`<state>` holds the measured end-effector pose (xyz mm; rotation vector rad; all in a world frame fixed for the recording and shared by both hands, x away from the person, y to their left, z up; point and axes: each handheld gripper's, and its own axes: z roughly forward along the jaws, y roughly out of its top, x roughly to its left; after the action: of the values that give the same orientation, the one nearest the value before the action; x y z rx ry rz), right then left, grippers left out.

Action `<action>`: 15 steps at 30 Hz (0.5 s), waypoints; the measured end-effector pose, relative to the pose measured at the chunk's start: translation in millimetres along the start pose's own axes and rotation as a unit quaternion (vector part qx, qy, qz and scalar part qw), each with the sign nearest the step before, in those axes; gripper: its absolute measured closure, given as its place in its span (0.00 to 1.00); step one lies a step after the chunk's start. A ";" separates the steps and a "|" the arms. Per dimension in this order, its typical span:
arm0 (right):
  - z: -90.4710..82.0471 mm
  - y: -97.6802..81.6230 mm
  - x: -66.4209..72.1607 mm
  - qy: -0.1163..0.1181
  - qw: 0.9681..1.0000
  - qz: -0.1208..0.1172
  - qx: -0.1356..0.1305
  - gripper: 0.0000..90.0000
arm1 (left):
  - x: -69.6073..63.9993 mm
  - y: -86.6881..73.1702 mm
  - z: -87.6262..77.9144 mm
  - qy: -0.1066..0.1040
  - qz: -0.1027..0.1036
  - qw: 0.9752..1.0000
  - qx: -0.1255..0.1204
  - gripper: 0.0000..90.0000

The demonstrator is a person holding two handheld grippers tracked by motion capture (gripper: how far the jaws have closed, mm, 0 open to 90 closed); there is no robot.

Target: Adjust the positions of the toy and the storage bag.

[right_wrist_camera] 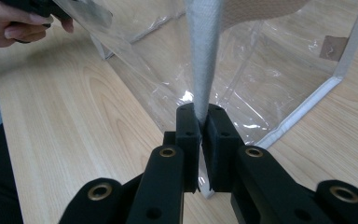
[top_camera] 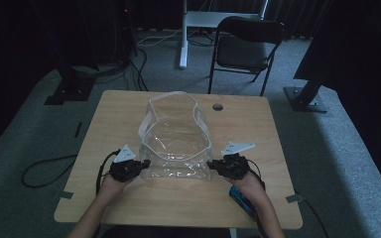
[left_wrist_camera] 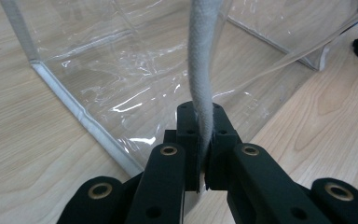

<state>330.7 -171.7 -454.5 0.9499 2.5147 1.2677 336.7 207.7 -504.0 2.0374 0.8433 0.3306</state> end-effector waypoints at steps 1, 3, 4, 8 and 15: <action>-1.4 -0.9 -1.1 -0.001 1.000 0.001 0.000 0.94 | -1.2 1.3 1.8 0.000 0.001 1.000 0.000 0.97; -4.2 -2.7 -3.0 -0.003 1.000 0.004 0.000 0.94 | -2.8 3.3 4.1 -0.002 0.004 1.000 0.002 0.97; -5.6 -3.5 -3.8 -0.005 1.000 0.005 0.001 0.94 | -3.7 4.0 5.8 -0.004 0.005 1.000 0.001 0.97; -11.0 -7.6 -7.3 -0.009 1.000 0.010 0.000 0.94 | -6.7 7.2 10.8 -0.013 0.007 1.000 0.002 0.97; -20.4 -14.4 -12.8 -0.018 1.000 0.017 -0.003 0.94 | -13.5 14.0 20.1 -0.021 0.013 1.000 0.005 0.97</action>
<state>325.6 -199.2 -454.5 1.0086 2.4771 1.2542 343.4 180.6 -503.1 2.0592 0.7954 0.2979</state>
